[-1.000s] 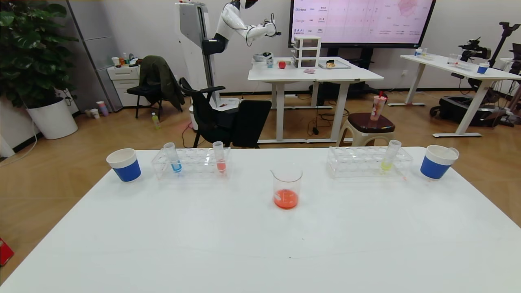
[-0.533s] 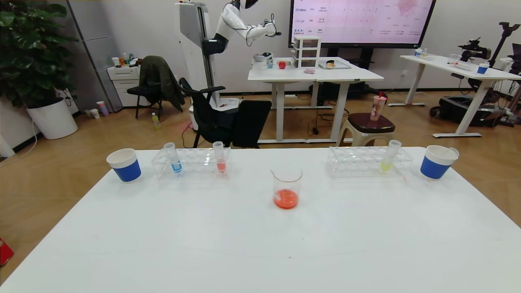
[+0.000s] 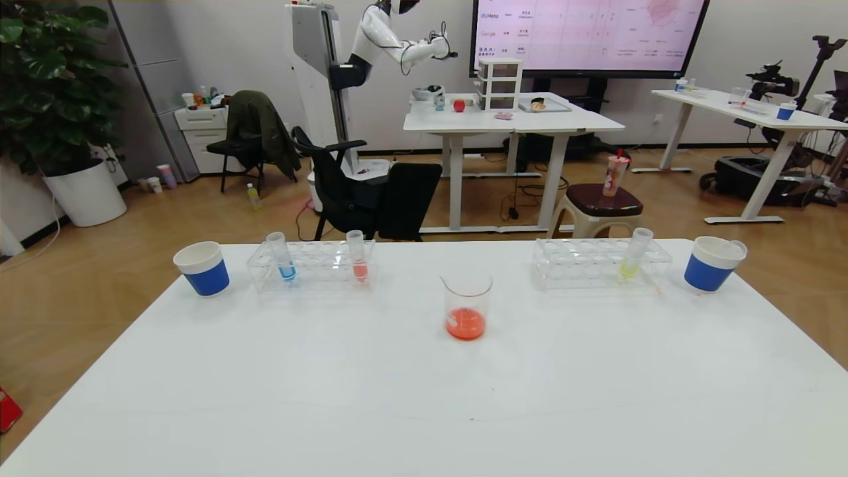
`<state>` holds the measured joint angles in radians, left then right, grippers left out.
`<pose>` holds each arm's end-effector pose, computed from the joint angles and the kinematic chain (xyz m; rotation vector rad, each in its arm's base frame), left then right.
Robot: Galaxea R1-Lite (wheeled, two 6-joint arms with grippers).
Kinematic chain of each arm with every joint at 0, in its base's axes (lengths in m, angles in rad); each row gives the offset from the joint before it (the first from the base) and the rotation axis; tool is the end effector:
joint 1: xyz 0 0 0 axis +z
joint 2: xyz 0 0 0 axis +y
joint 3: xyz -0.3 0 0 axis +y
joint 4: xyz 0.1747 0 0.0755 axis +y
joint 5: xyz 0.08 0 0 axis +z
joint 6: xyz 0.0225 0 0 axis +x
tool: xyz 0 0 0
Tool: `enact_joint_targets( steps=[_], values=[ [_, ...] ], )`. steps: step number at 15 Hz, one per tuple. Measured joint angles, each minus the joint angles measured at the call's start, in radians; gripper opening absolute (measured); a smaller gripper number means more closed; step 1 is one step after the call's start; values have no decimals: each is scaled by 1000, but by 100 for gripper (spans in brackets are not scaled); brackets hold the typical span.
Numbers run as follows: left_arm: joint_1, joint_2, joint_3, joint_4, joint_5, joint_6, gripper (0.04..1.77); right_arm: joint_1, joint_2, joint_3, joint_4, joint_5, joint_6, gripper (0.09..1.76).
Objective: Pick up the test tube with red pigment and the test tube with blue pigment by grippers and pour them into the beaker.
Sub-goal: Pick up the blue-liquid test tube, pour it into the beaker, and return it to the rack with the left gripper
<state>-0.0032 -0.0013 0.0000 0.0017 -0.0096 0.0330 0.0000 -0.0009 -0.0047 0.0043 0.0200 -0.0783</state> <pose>-0.0229 -0.0001 0.0753 0.0330 0.0002 -0.0128 -0.0232 0.0004 0.0763 -0.0783 -0.0021 0.0199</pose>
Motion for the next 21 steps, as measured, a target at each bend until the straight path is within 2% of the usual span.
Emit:
enact_joint_targets(
  steps=[6, 8, 10, 13, 17, 21],
  values=[
    [0, 0, -9, 0, -9, 10, 175, 0, 0, 5, -1, -4, 23, 174],
    [0, 20, -77, 1, -18, 10, 175, 0, 0, 5, -1, -4, 22, 174],
    [-5, 102, -168, -21, -22, 5, 175, 0, 0, 5, -1, -4, 22, 174],
    [-17, 341, -307, -134, -23, -5, 175, 0, 0, 5, -1, -4, 22, 174],
    [-14, 789, -419, -459, -23, -8, 175, 0, 0, 5, -1, -4, 22, 174],
    [-10, 1225, -488, -775, -14, -8, 175, 0, 0, 5, -1, -4, 23, 174]
  ],
)
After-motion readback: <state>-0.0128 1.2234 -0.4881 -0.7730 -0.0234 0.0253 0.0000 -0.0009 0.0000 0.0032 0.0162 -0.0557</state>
